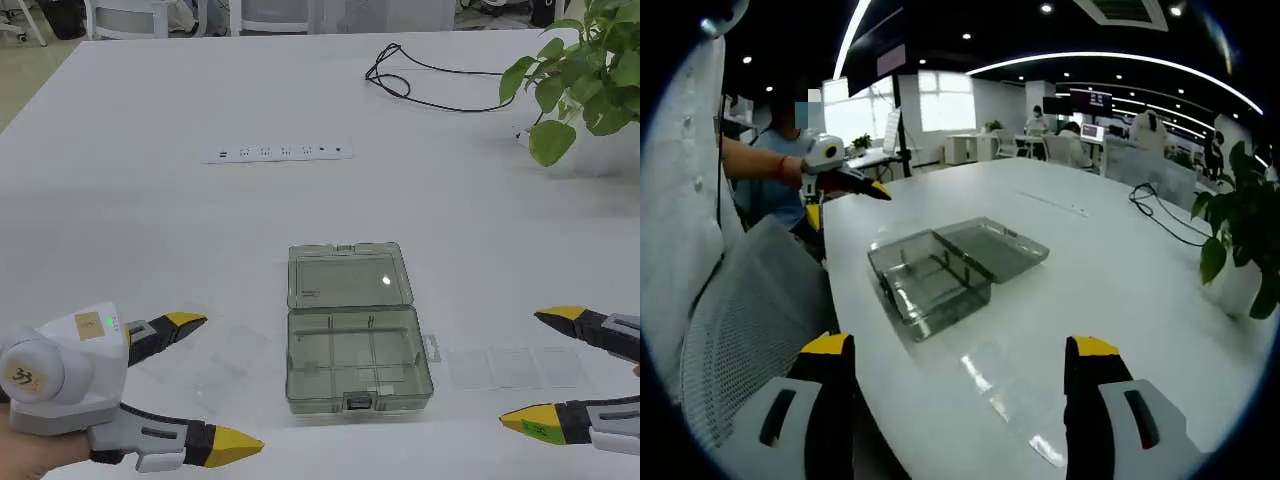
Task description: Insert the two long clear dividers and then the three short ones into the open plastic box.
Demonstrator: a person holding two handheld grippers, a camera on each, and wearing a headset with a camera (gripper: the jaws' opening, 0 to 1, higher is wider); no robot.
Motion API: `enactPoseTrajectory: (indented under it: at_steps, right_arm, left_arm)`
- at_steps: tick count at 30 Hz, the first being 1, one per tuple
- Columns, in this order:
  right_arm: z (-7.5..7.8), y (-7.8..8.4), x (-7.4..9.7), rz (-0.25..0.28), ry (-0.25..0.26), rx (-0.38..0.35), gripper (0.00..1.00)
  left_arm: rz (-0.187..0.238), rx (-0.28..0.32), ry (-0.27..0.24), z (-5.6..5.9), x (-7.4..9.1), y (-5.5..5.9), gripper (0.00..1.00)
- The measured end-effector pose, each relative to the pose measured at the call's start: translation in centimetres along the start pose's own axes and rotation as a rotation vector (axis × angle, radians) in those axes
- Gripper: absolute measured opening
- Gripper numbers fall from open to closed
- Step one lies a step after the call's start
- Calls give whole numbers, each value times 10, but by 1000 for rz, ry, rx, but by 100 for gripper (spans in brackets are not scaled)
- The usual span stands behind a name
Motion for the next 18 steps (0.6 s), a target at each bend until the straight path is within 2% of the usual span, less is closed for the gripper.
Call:
enactPoseTrajectory:
  at_steps: [18]
  right_arm:
    - [-1,-2,-3,7,1,3,86]
  left_arm:
    - [2,4,0,-1,0,3,100]
Point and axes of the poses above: the centre of the closed fingertips' face, and the gripper's own axes: x roughly backward along the fingers, z roughly to its right, y roughly out of its underside, the point moved 7 cm from there along x, roughly backward along the fingers, and after that the axes turned 5 degrees about -y, right-handed, at the moved point
